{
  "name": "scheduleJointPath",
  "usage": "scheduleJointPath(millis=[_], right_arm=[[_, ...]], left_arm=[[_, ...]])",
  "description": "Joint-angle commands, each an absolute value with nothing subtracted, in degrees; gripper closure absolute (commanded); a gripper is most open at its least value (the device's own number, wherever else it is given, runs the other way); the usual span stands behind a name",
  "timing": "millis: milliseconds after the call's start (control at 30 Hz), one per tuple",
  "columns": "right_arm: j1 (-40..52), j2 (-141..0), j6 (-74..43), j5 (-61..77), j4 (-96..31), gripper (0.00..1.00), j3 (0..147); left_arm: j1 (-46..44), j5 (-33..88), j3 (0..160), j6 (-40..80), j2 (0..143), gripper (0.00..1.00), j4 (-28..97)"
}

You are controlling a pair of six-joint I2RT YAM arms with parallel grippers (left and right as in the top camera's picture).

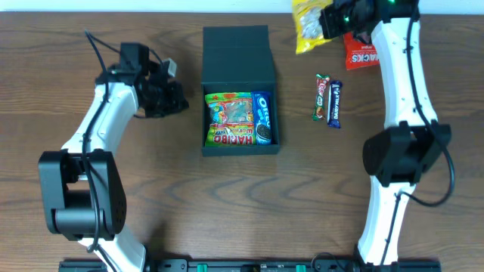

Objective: Pack container
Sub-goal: 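Reach the right gripper to the yellow Hacks bag and lift it, then lower the yellow Hacks bag into the box front and release it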

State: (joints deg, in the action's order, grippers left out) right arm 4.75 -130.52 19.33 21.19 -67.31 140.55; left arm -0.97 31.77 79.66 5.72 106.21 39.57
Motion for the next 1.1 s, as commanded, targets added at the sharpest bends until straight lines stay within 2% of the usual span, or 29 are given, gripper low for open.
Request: scheduleJointPath(millis=[0, 133, 267, 467, 700, 833, 1067], right_arm=[[7.8, -128.1, 31.8, 31.4, -72.3, 0.99, 141.5], [10.7, -126.9, 38.0, 37.8, -77.6, 0.99, 140.6], [13.7, -124.7, 41.1, 37.9, -79.3, 0.99, 137.0], [18.2, -117.7, 44.6, 34.7, -79.6, 0.99, 122.8], [24.3, -118.1, 57.1, 35.0, -81.4, 0.99, 112.5], [26.3, -118.4, 61.6, 35.5, -78.5, 0.99, 108.0], [26.2, -119.2, 61.8, 36.5, -70.6, 0.99, 105.2]], left_arm=[[0.6, 29.5, 86.0, 0.7, 104.9, 0.94, 41.0], [4.2, 29.4, 92.4, -1.6, 102.2, 0.94, 41.1], [7.7, 29.4, 95.4, -2.5, 99.5, 0.94, 41.4], [12.5, 29.4, 95.8, -4.3, 95.9, 0.94, 42.3], [13.1, 29.6, 95.8, -4.8, 95.8, 0.94, 42.4], [13.1, 29.6, 95.8, -4.8, 95.8, 0.94, 42.5], [13.1, 29.6, 95.8, -4.8, 95.8, 0.94, 43.8]])
